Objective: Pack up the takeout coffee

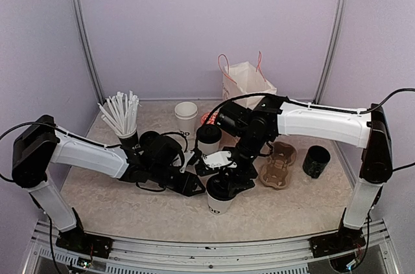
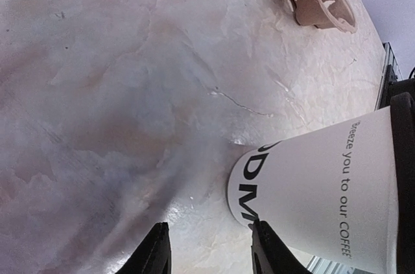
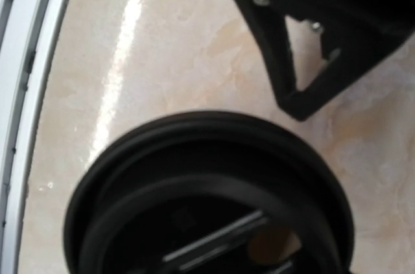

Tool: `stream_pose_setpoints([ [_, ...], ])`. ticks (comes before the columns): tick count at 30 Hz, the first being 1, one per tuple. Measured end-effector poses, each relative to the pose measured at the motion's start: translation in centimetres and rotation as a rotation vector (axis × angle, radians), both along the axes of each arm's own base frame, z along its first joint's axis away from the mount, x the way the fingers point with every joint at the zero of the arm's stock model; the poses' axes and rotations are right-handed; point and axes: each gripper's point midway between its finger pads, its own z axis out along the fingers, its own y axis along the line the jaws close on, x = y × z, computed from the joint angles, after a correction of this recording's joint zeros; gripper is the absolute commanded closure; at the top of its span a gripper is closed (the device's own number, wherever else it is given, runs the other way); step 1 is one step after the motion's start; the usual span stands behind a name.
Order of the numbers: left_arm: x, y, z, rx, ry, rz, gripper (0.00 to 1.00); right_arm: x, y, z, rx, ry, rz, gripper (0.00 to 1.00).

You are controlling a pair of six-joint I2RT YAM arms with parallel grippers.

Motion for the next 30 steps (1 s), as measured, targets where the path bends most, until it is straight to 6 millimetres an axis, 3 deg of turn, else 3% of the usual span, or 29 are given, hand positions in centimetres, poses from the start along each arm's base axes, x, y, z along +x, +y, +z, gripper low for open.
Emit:
stream_pose_setpoints([
  [10,0.7,1.5,-1.2,0.024,0.015,0.052,0.57,0.1,0.0,-0.4,-0.015,0.002,-0.021,0.13],
  [16,1.0,2.1,-0.5,0.026,0.006,0.077,0.56,0.3,0.0,-0.1,-0.024,-0.015,-0.027,0.06],
  [22,1.4,2.9,2.2,0.011,-0.022,0.114,0.54,0.5,-1.3,0.2,-0.04,-0.053,-0.048,0.04],
  [25,1.7,2.6,4.6,-0.029,-0.05,0.12,0.52,0.7,-2.2,1.1,-0.017,-0.053,-0.08,0.05],
  [30,0.9,1.7,8.7,-0.128,-0.119,0.087,0.48,4.1,-4.0,3.4,0.112,0.005,-0.253,0.09],
])
